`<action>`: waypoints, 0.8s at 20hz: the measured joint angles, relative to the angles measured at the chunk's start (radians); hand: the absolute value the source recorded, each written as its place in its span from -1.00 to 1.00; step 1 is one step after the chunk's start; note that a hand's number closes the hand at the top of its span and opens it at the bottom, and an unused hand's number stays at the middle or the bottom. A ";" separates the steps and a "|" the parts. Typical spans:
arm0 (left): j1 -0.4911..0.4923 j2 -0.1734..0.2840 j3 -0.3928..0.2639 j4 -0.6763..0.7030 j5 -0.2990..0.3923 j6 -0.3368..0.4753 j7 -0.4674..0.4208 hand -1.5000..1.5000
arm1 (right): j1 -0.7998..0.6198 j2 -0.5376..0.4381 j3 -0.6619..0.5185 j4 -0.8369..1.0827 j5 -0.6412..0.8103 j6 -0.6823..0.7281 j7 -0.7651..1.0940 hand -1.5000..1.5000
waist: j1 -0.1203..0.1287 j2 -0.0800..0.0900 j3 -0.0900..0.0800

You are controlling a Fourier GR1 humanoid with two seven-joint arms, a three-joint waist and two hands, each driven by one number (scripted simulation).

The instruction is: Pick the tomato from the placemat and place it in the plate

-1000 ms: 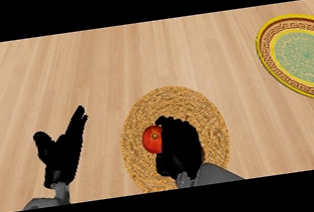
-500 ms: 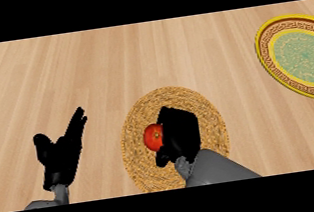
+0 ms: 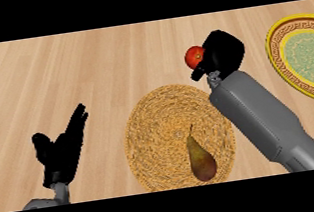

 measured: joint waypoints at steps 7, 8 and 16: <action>-0.017 0.002 -0.006 0.007 -0.003 -0.015 0.005 0.00 | -0.181 -0.073 -0.131 0.151 0.226 -0.088 0.020 1.00 | 0.020 0.004 -0.001; -0.019 0.002 -0.005 0.006 -0.002 -0.015 0.011 0.00 | -0.193 -0.077 -0.149 0.161 0.255 -0.106 0.024 1.00 | 0.019 0.004 -0.001; -0.011 -0.010 -0.003 0.005 -0.006 -0.002 0.014 0.00 | -0.226 -0.117 -0.317 0.199 0.444 -0.252 0.042 1.00 | 0.000 -0.002 0.002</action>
